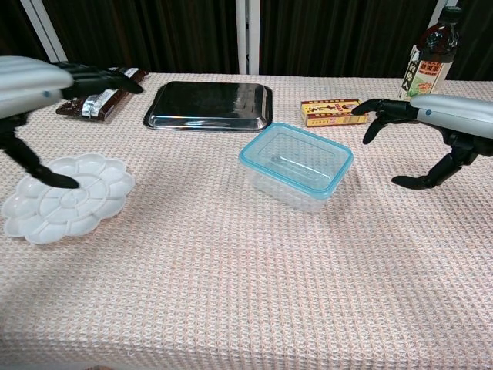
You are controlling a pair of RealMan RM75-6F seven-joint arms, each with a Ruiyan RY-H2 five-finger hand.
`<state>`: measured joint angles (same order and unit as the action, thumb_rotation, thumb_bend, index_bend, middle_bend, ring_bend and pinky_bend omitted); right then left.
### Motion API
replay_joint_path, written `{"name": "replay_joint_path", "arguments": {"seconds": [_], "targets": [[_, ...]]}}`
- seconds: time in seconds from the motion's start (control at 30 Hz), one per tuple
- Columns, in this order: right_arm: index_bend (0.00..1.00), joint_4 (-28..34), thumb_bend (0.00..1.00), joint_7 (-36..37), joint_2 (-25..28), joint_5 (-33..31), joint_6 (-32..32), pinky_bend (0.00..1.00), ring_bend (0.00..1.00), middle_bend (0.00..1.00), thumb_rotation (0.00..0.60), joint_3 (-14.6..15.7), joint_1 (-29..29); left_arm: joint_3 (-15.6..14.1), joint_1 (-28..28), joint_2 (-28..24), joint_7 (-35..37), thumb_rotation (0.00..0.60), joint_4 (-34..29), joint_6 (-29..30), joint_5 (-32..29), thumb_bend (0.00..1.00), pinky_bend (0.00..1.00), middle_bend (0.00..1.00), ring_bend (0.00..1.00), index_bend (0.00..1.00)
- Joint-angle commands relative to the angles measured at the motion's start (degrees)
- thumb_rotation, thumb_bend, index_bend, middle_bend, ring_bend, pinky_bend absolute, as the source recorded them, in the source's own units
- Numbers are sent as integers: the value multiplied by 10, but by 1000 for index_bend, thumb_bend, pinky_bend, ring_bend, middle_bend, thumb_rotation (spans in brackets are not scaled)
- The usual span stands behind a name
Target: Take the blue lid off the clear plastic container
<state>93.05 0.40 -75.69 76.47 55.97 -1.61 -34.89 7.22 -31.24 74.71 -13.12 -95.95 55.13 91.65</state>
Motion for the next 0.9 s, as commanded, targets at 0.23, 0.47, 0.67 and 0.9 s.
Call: {"name": "replay_joint_path", "arguments": {"seconds": [0.23, 0.47, 0.67, 0.9], "targets": [[0, 75, 235, -17, 97, 78, 162, 0, 0, 224, 600, -4, 79, 73, -176, 107, -43, 600, 30, -176, -107, 0, 0, 0, 0, 0], [0, 99, 235, -22, 127, 102, 209, 0, 0, 224, 600, 3, 117, 101, -279, 154, -107, 600, 85, -255, -231, 0, 0, 0, 0, 0], [0, 88, 235, -5, 124, 114, 211, 0, 0, 224, 600, 4, 126, 81, -372, 167, -168, 600, 136, -284, -379, 0, 0, 0, 0, 0], [0, 67, 236, 14, 113, 121, 207, 0, 0, 224, 600, 3, 132, 17, -483, 170, -227, 600, 153, -265, -556, 0, 0, 0, 0, 0]]}}
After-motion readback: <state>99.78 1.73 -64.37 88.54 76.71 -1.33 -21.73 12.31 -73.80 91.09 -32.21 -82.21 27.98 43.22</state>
